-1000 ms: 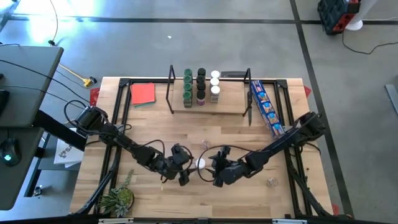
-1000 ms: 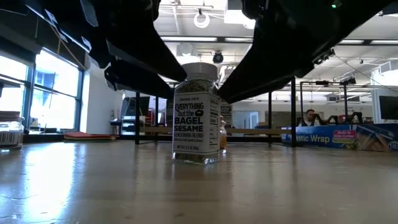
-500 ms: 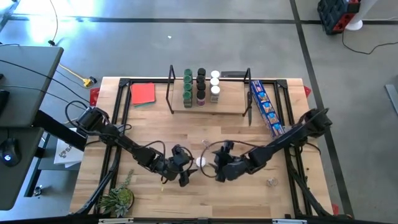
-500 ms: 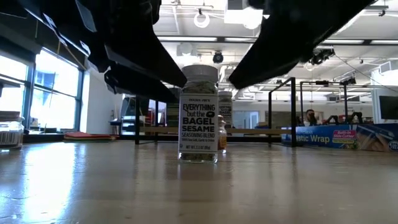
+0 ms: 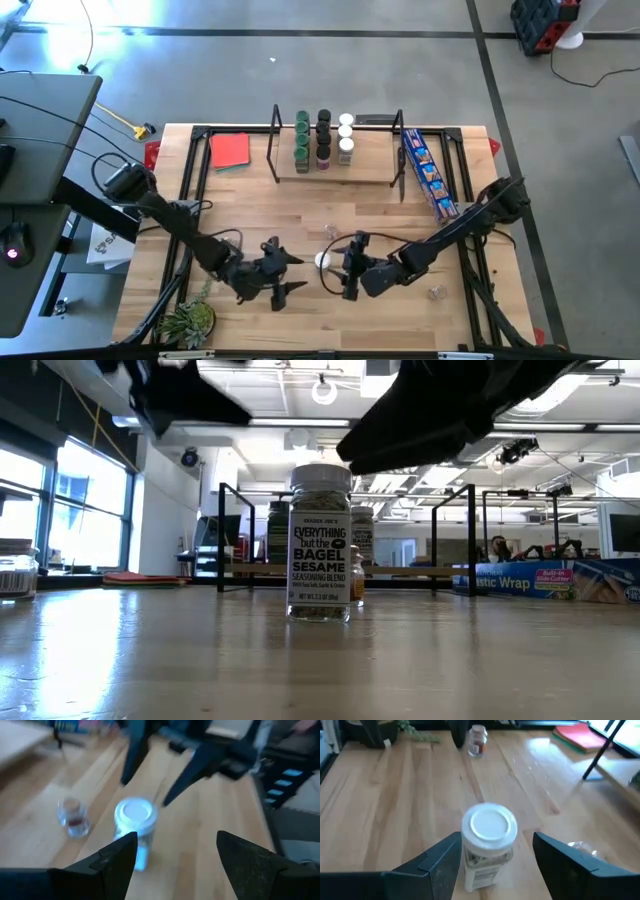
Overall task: Shelf spices
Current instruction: Put the white seasoning bottle on the shelf aligned with the other white seasoning bottles
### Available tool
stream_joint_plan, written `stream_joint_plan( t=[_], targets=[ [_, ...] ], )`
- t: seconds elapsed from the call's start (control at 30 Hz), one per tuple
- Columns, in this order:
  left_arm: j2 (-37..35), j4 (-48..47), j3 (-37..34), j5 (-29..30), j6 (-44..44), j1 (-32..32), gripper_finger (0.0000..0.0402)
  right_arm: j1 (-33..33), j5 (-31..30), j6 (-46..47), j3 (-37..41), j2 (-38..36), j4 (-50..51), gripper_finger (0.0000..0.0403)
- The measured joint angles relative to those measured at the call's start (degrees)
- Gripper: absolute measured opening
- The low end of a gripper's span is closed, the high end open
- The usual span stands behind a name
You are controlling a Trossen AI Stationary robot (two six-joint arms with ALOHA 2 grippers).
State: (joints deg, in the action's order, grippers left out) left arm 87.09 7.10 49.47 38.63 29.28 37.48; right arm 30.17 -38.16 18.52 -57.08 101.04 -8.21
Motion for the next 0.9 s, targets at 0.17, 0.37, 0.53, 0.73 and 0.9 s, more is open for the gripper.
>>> stream_joint_plan(
  t=[0.17, 0.37, 0.53, 0.73, 0.9],
  targets=[
    [-4.6, 0.2, 0.0, 4.8, -4.6, 1.5, 0.0266, -1.4, 2.8, -3.5, 0.0, -0.8, -3.1, 0.024],
    [-5.0, 0.0, 0.0, 9.0, -5.6, 2.4, 0.0266, -1.9, 6.2, -6.0, -0.1, -0.8, -9.3, 0.0241],
    [-4.3, -0.1, 0.0, 8.9, -5.6, 2.3, 0.0266, -2.0, 6.8, -9.4, -3.1, -0.9, -8.6, 0.0252],
    [-4.3, 0.0, 0.0, 9.1, -4.4, 2.3, 0.0266, -2.1, 8.2, -10.9, -7.7, -1.0, -1.5, 0.0284],
    [-4.3, -2.5, 0.0, 9.1, -1.9, 2.3, 0.0266, -2.1, 9.2, -6.3, -7.8, 0.6, -0.1, 0.0295]
  ],
)
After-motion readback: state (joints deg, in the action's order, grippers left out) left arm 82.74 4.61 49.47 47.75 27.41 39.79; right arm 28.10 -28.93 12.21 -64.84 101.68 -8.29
